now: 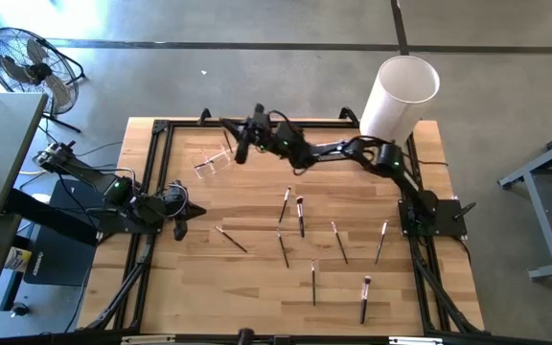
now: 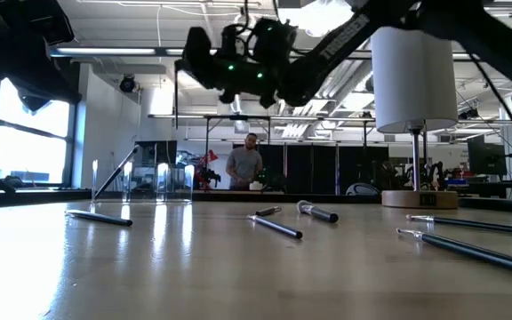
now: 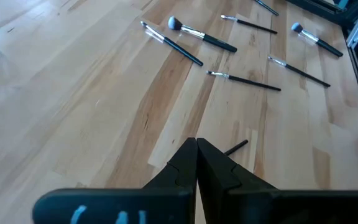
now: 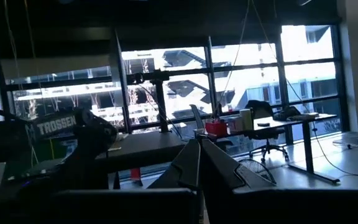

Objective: Put items in baskets/containers
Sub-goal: Put the eyeshadow brush into the transparent organizer

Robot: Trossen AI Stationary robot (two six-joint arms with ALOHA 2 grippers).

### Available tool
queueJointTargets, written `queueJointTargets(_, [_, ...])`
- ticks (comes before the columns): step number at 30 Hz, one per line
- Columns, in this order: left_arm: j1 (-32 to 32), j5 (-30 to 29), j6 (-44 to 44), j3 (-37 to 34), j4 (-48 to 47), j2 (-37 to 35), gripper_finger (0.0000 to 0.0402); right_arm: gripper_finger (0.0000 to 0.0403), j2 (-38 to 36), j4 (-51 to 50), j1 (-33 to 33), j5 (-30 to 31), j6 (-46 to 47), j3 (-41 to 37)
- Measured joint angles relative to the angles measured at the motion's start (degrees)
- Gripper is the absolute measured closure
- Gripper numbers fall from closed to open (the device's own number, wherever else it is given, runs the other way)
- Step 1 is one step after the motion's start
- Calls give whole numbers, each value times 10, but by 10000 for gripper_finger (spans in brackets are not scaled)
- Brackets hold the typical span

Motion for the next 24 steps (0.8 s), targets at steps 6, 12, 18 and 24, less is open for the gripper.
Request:
queueJointTargets(6, [0,0,-2,0,1,0,401,403,78,-53,-32,-41,13,90])
queueJointTargets(12, [0,-1,-23,0,-10,0,401,403,101,-83,-51,-64,12,99])
queueJointTargets(18, [0,-19,-43,0,-23,0,401,401,101,-162,-50,-42,-17,88])
queueJointTargets(24, [0,-21,-45,0,-25,0,401,369,98,-187,-42,-45,-48,88])
